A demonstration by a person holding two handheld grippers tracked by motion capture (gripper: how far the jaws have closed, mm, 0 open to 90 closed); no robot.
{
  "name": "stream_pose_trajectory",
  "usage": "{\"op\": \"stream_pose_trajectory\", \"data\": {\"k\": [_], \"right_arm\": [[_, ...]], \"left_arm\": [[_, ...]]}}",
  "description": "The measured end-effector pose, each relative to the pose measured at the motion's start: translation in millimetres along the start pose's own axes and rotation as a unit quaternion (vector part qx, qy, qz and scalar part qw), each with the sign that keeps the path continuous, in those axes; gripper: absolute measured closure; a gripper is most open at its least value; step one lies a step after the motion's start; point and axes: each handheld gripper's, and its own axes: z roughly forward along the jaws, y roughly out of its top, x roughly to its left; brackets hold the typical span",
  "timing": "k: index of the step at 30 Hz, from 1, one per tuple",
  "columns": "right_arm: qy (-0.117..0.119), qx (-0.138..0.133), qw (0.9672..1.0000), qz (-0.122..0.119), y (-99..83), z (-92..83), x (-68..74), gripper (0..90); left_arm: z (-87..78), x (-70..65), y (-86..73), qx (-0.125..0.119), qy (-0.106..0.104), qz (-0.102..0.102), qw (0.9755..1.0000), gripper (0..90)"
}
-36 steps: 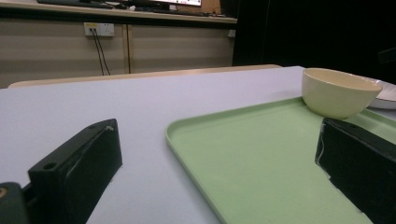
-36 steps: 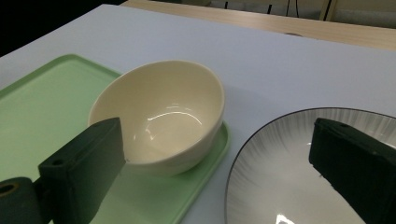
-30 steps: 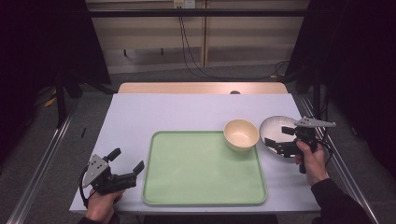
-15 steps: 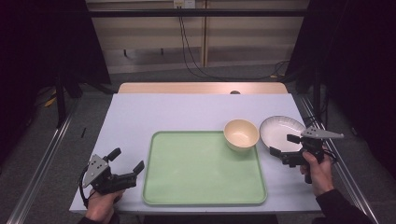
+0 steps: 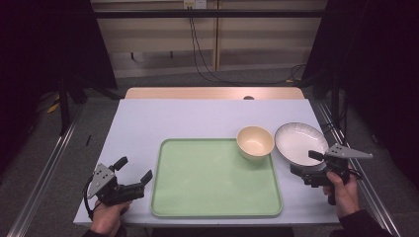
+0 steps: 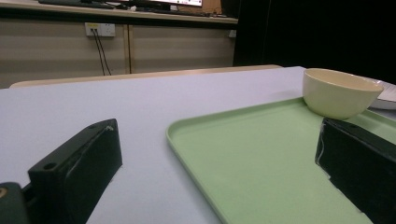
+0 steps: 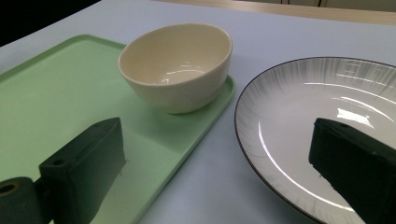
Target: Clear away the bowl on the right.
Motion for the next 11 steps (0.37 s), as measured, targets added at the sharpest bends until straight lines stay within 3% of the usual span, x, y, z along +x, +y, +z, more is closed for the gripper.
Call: {"op": "stream_pose_trajectory", "data": {"k": [11], "right_arm": [[0.002, 0.010, 0.9999, 0.001, -11.1, 0.5, -0.9, 3.4]], "left_arm": [[0.5, -0.2, -0.1, 0.001, -0.003, -0.001, 1.0000, 0.4]]}}
